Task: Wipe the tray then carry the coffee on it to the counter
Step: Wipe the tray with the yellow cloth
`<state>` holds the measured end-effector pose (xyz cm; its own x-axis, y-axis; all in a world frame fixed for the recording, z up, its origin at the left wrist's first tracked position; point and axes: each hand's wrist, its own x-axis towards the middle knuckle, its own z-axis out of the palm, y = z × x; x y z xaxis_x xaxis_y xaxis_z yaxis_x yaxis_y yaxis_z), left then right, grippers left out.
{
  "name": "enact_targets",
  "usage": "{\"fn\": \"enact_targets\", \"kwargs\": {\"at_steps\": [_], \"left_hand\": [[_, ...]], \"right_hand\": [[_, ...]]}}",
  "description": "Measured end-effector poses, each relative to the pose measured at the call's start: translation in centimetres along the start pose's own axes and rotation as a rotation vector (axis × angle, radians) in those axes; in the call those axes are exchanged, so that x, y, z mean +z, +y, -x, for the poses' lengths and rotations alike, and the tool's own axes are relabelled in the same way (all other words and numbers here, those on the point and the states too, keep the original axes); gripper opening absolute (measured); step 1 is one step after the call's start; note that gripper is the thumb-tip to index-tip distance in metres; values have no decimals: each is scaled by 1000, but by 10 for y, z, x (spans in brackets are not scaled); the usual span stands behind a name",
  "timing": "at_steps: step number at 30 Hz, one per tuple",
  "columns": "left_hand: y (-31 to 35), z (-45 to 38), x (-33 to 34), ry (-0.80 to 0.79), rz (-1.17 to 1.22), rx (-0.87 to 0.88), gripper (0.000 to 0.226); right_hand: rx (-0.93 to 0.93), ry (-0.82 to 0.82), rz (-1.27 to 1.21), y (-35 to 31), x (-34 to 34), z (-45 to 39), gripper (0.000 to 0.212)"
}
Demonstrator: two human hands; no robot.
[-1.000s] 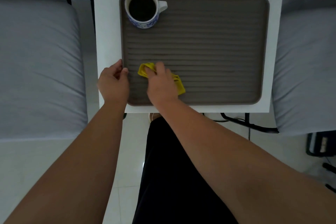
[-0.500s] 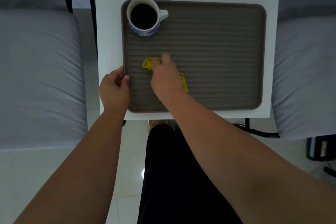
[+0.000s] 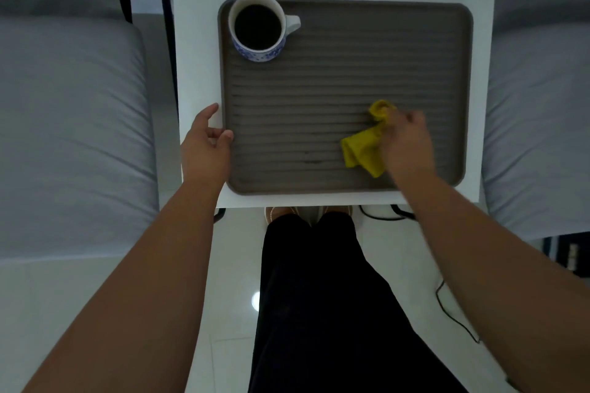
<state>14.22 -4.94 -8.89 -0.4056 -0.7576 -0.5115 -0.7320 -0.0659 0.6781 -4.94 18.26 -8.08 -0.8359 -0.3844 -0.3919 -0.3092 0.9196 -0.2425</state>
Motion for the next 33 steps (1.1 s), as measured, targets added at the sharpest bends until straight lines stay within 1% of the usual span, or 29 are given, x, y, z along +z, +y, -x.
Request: {"fn": "enact_targets", "kwargs": {"at_steps": [2, 5, 7, 10, 12, 16, 18, 19, 22, 24, 26, 29, 33], "left_hand": [[1, 1, -1, 3, -29, -12, 45], [2, 3, -1, 8, -83, -11, 35], [1, 3, 0, 23, -111, -12, 26], [0, 1, 0, 26, -134, -24, 22], [1, 0, 0, 19, -145, -26, 21], [2, 0, 0, 18, -155, -27, 21], [2, 1, 0, 14, -149, -36, 20], [2, 0, 0, 15, -144, -38, 20], [2, 1, 0, 13, -127, -35, 19], [3, 2, -1, 15, -120, -27, 18], [3, 3, -1, 15, -114, -18, 18], [2, 3, -1, 16, -112, -4, 19], [-3, 3, 0, 39, -104, 1, 21]], "right_hand": [[135, 45, 63, 40, -17, 2, 37], [268, 97, 39, 76, -35, 10, 31], [287, 96, 16, 77, -35, 14, 32], [317, 80, -53, 39, -22, 20, 37], [256, 58, -95, 3, 0, 24, 35], [-2, -85, -41, -77, 40, 41, 30], [-171, -143, 0, -118, 50, 51, 35], [-250, -157, 52, -134, 53, 55, 38], [-345, -146, 88, -153, 52, 57, 39], [-395, -144, 134, -142, 47, 51, 39], [-397, -142, 170, -114, 38, 44, 37], [-269, -119, 199, -55, 20, 36, 37], [-3, -71, 175, 24, -8, 32, 40]]}}
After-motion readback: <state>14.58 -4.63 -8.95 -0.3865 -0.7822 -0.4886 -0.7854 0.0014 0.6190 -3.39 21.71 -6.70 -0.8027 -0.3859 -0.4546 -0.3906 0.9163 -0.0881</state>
